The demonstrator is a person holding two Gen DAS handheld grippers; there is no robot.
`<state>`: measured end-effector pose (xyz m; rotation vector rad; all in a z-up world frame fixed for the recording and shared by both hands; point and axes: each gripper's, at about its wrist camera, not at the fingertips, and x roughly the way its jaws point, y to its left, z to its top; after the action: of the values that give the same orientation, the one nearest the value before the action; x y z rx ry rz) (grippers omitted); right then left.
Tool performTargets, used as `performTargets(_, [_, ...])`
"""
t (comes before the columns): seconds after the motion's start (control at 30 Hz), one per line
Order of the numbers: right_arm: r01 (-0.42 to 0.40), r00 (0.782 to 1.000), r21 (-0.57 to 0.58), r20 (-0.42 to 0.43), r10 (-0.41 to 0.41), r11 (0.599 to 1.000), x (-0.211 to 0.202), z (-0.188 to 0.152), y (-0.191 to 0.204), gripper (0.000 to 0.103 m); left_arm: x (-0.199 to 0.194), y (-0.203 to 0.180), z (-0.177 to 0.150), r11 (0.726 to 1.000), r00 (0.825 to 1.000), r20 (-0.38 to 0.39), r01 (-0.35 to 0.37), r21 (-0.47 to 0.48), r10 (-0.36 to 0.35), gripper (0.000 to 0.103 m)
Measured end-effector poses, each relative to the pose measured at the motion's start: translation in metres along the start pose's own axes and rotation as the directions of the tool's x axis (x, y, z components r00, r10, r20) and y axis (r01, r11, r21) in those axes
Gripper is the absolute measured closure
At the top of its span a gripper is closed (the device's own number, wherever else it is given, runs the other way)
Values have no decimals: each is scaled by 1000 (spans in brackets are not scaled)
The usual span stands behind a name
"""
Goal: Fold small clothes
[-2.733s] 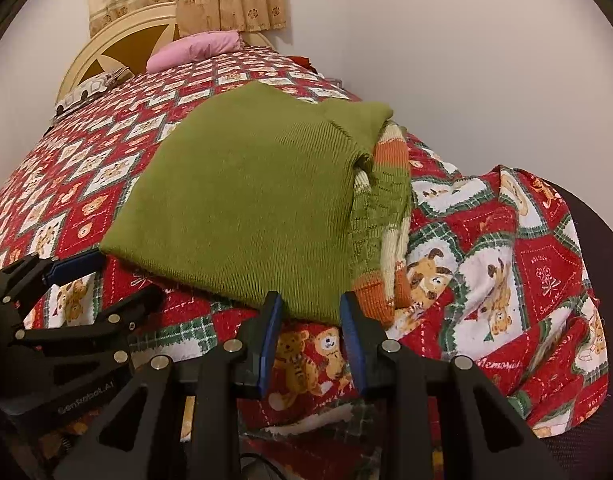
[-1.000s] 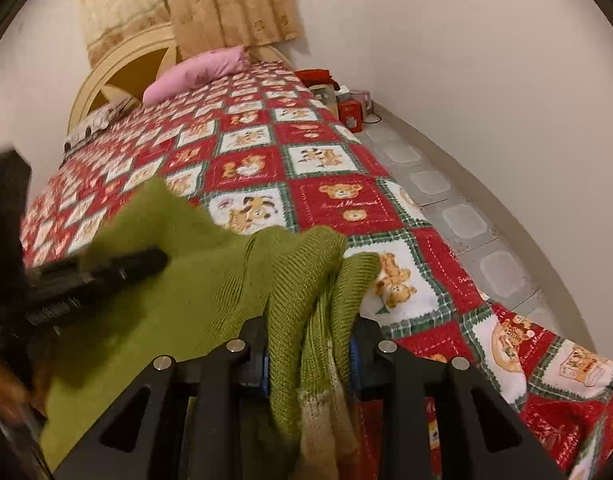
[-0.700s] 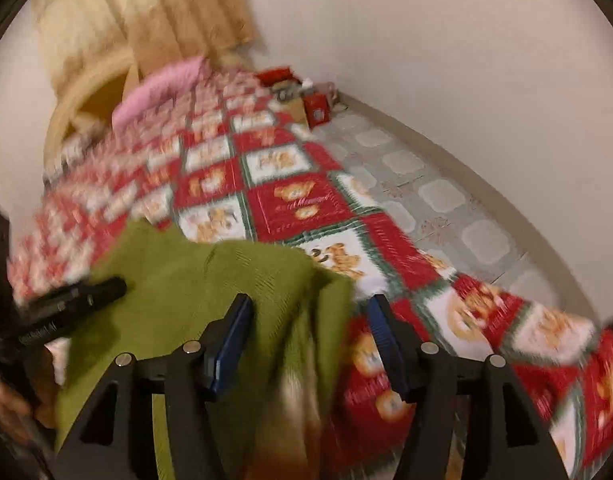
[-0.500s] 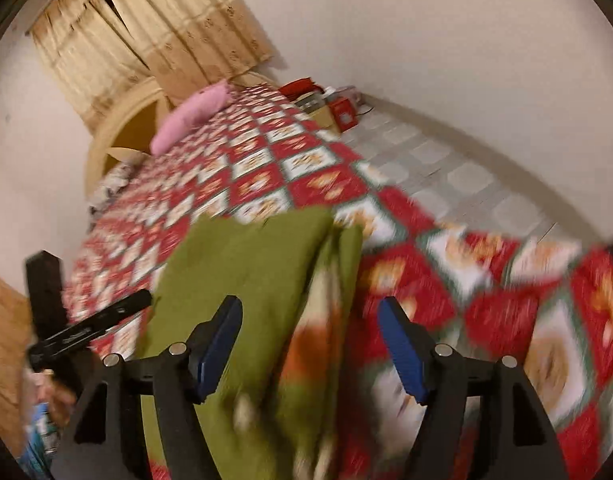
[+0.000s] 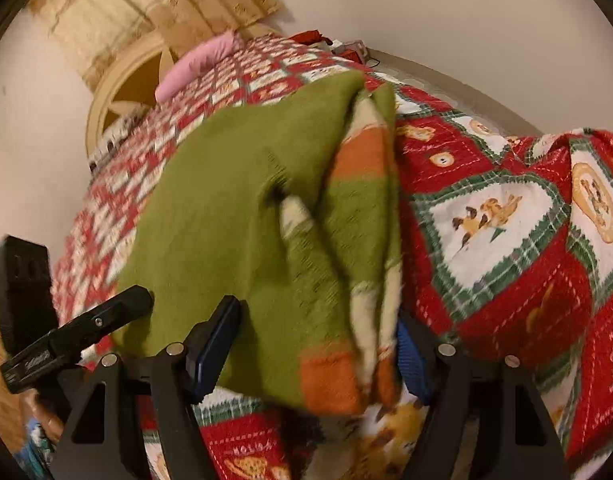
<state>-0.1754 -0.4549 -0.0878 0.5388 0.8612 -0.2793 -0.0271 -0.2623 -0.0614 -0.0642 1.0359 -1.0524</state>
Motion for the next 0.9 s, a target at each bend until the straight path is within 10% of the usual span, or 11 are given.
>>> performTargets(0.23, [-73, 997, 87, 5, 73, 993, -16, 0, 2, 73, -9, -2, 9, 1000, 1000, -18, -20, -16, 20, 72])
performTargets(0.43, [-212, 977, 211, 16, 214, 954, -39, -7, -10, 78, -29, -10, 14, 997, 997, -59, -54, -55, 51, 73])
performTargets(0.9, [-78, 995, 179, 71, 66, 981, -33, -44, -10, 68, -21, -9, -24, 971, 971, -16, -238, 32, 238, 59])
